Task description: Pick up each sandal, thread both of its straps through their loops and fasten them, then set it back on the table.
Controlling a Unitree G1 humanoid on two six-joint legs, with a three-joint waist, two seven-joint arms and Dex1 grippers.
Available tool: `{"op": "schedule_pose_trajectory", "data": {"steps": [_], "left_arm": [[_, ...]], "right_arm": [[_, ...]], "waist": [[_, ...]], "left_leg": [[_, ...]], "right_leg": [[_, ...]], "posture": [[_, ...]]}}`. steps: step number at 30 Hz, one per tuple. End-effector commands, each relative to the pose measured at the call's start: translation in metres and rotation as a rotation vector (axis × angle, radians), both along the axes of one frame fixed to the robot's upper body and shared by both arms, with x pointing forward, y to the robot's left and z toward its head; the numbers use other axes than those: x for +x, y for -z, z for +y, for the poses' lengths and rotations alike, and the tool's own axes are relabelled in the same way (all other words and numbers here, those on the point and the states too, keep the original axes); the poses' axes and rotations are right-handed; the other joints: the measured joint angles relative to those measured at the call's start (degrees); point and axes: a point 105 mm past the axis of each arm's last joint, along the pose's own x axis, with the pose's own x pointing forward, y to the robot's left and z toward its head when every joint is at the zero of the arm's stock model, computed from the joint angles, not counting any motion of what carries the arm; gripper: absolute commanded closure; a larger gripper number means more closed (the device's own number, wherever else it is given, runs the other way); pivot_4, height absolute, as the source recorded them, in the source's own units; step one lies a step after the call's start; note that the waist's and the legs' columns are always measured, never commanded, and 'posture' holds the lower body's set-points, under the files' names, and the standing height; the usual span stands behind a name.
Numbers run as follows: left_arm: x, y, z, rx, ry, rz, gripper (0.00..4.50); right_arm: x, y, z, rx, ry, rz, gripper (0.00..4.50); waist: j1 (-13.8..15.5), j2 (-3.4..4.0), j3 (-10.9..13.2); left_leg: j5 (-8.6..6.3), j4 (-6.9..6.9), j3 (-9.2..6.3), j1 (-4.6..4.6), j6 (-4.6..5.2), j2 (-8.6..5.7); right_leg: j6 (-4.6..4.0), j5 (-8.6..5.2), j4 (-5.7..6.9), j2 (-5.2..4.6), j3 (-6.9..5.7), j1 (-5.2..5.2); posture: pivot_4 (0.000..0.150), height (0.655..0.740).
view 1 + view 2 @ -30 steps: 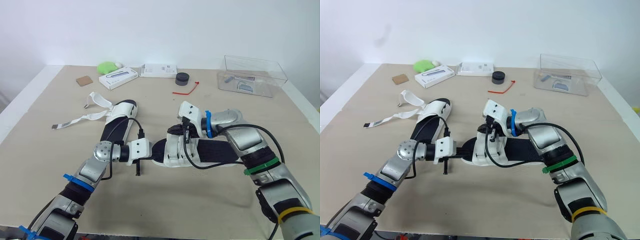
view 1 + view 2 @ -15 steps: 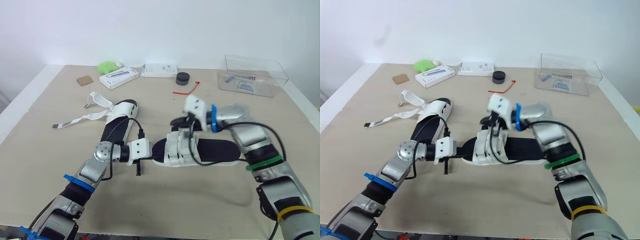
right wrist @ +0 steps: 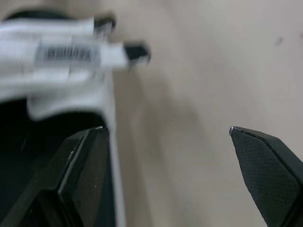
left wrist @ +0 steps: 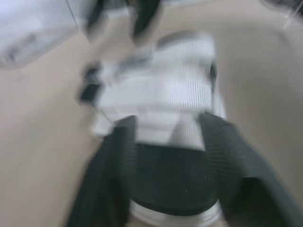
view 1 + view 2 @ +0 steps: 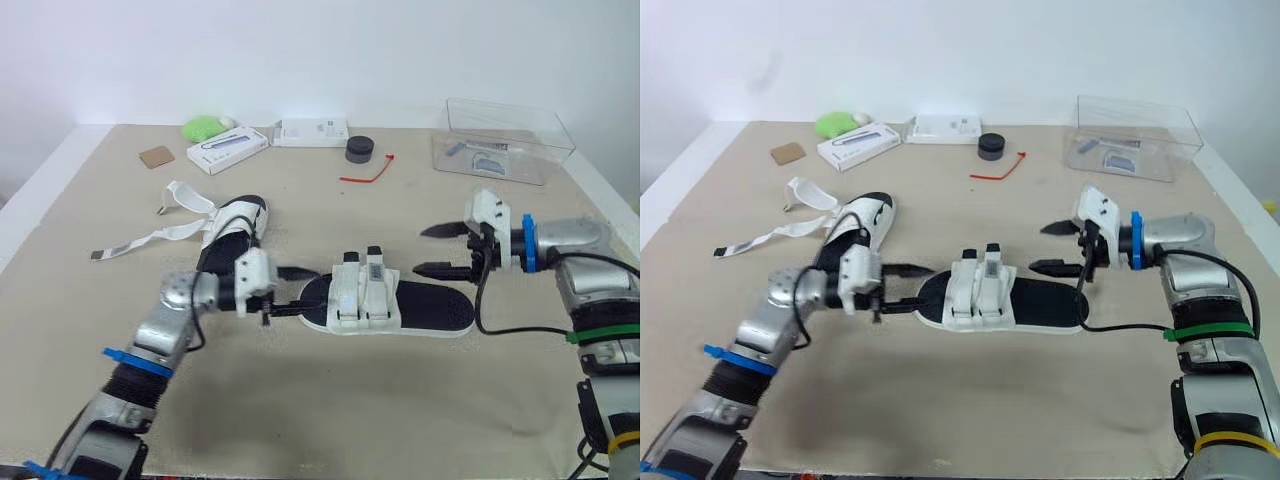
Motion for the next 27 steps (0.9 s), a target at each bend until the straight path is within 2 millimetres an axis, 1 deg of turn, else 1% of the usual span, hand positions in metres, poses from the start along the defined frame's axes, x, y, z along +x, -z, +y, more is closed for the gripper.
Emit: {"op": "schedule_pose_trajectory", "data": {"steps": [1, 3, 6, 8, 10, 12, 14, 15, 16, 18, 19, 20, 21, 22, 24, 25, 27], "left_arm": [[-0.024, -0.023, 0.019, -0.056, 0.073, 0.053, 0.51], [-0.035, -0.022, 0.023, -0.029, 0.098, 0.069, 0.11], [-0.050, -0.023, 0.026, -0.010, 0.113, 0.094, 0.11], [-0.056, -0.025, 0.025, -0.012, 0.114, 0.099, 0.11], [-0.060, -0.026, 0.024, -0.023, 0.110, 0.104, 0.11], [-0.062, -0.026, 0.022, -0.028, 0.104, 0.106, 0.11], [-0.064, -0.024, 0.022, -0.021, 0.101, 0.103, 0.11], [-0.064, -0.023, 0.022, -0.014, 0.097, 0.102, 0.00], [-0.065, -0.021, 0.022, -0.008, 0.094, 0.100, 0.00], [-0.065, -0.018, 0.022, -0.004, 0.087, 0.097, 0.00], [-0.065, -0.018, 0.022, -0.005, 0.083, 0.098, 0.00], [-0.064, -0.018, 0.021, -0.007, 0.079, 0.097, 0.00], [-0.064, -0.018, 0.021, -0.009, 0.077, 0.096, 0.00], [-0.063, -0.018, 0.020, -0.011, 0.075, 0.096, 0.00], [-0.060, -0.018, 0.019, -0.011, 0.070, 0.096, 0.00], [-0.059, -0.017, 0.019, -0.011, 0.069, 0.095, 0.00], [-0.058, -0.017, 0.018, -0.013, 0.065, 0.094, 0.00]], "right_arm": [[-0.003, 0.003, 0.004, -0.008, -0.079, -0.035, 0.00], [-0.004, 0.007, 0.010, -0.008, -0.118, -0.048, 0.00], [-0.005, 0.010, 0.031, 0.037, -0.195, -0.058, 0.00], [-0.003, 0.012, 0.043, 0.065, -0.212, -0.067, 0.00], [-0.002, 0.019, 0.056, 0.089, -0.226, -0.078, 0.00], [-0.002, 0.023, 0.062, 0.114, -0.226, -0.066, 0.00], [0.001, 0.021, 0.065, 0.142, -0.208, -0.086, 0.00], [0.003, 0.020, 0.065, 0.157, -0.194, -0.097, 0.51], [0.004, 0.019, 0.065, 0.170, -0.182, -0.103, 0.88], [0.002, 0.020, 0.066, 0.185, -0.179, -0.091, 1.86], [0.001, 0.020, 0.066, 0.187, -0.182, -0.088, 2.26], [-0.001, 0.022, 0.067, 0.187, -0.188, -0.085, 2.81], [-0.002, 0.023, 0.067, 0.187, -0.194, -0.084, 2.97], [-0.004, 0.024, 0.068, 0.187, -0.201, -0.080, 3.47], [-0.007, 0.025, 0.070, 0.197, -0.209, -0.069, 4.22], [-0.007, 0.025, 0.071, 0.200, -0.210, -0.065, 4.48], [-0.008, 0.024, 0.072, 0.211, -0.207, -0.063, 4.48]], "waist": [[-0.15, 0.05, 0.08], [-0.67, -0.17, 0.23], [-0.72, -0.24, 0.31], [-0.69, -0.26, 0.32], [-0.67, -0.27, 0.33], [-0.66, -0.27, 0.33], [-0.66, -0.27, 0.33], [-0.66, -0.27, 0.33], [-0.66, -0.27, 0.33], [-0.66, -0.27, 0.33], [-0.64, -0.27, 0.33], [-0.63, -0.27, 0.33], [-0.62, -0.27, 0.33], [-0.63, -0.27, 0.33], [-0.63, -0.27, 0.33], [-0.63, -0.27, 0.33], [-0.63, -0.27, 0.33]], "left_leg": [[0.00, 0.00, 0.00, 0.00, 0.00, -0.03], [-0.02, 0.00, -0.01, 0.00, -0.03, 0.01], [-0.03, 0.04, 0.00, 0.00, -0.09, 0.03], [-0.04, 0.05, 0.00, 0.02, -0.13, 0.04], [-0.02, 0.05, -0.04, 0.02, -0.16, 0.04], [-0.01, 0.05, -0.05, 0.02, -0.19, 0.05], [0.00, 0.05, -0.06, 0.02, -0.21, 0.04], [0.00, 0.05, -0.06, 0.02, -0.21, 0.04], [0.00, 0.05, -0.05, 0.02, -0.24, 0.03], [0.00, 0.05, -0.05, 0.02, -0.26, 0.03], [0.00, 0.05, -0.05, 0.02, -0.26, 0.02], [0.00, 0.05, -0.05, 0.02, -0.27, 0.02], [0.00, 0.05, -0.06, 0.02, -0.27, 0.02], [0.00, 0.05, -0.05, 0.02, -0.27, 0.02], [0.00, 0.06, -0.04, 0.02, -0.27, 0.02], [0.00, 0.08, -0.04, 0.03, -0.27, 0.02], [0.00, 0.09, -0.04, 0.04, -0.27, 0.02]], "right_leg": [[0.01, -0.01, 0.00, 0.09, -0.01, 0.00], [0.01, -0.01, -0.01, 0.13, 0.01, 0.02], [0.02, -0.01, 0.00, 0.12, 0.03, 0.02], [0.01, -0.01, 0.00, 0.11, 0.04, 0.03], [0.01, 0.00, 0.02, 0.03, 0.03, 0.04], [0.00, 0.00, 0.03, -0.02, 0.02, 0.04], [-0.01, 0.00, 0.04, -0.02, 0.01, 0.04], [-0.01, 0.00, 0.04, -0.02, 0.01, 0.04], [-0.01, 0.00, 0.04, -0.01, 0.01, 0.03], [-0.01, 0.00, 0.04, -0.01, 0.01, 0.03], [-0.01, 0.00, 0.04, 0.00, 0.01, 0.03], [-0.01, 0.00, 0.04, 0.01, 0.00, 0.04], [-0.01, 0.00, 0.04, 0.02, -0.01, 0.04], [-0.01, 0.00, 0.04, 0.02, 0.00, 0.04], [-0.01, 0.00, 0.04, 0.03, 0.01, 0.04], [0.00, 0.01, 0.05, 0.04, 0.01, 0.06], [-0.01, 0.01, 0.07, 0.08, 0.01, 0.06]], "posture": [[0.150, 0.7400], [0.150, 0.7400], [0.150, 0.7400], [0.150, 0.7400], [0.150, 0.7400], [0.150, 0.7400], [0.150, 0.7400], [0.150, 0.7400], [0.150, 0.7400], [0.150, 0.7400], [0.150, 0.7400], [0.150, 0.7400], [0.150, 0.7400], [0.150, 0.7400], [0.150, 0.7400], [0.150, 0.7400], [0.150, 0.7400]]}}
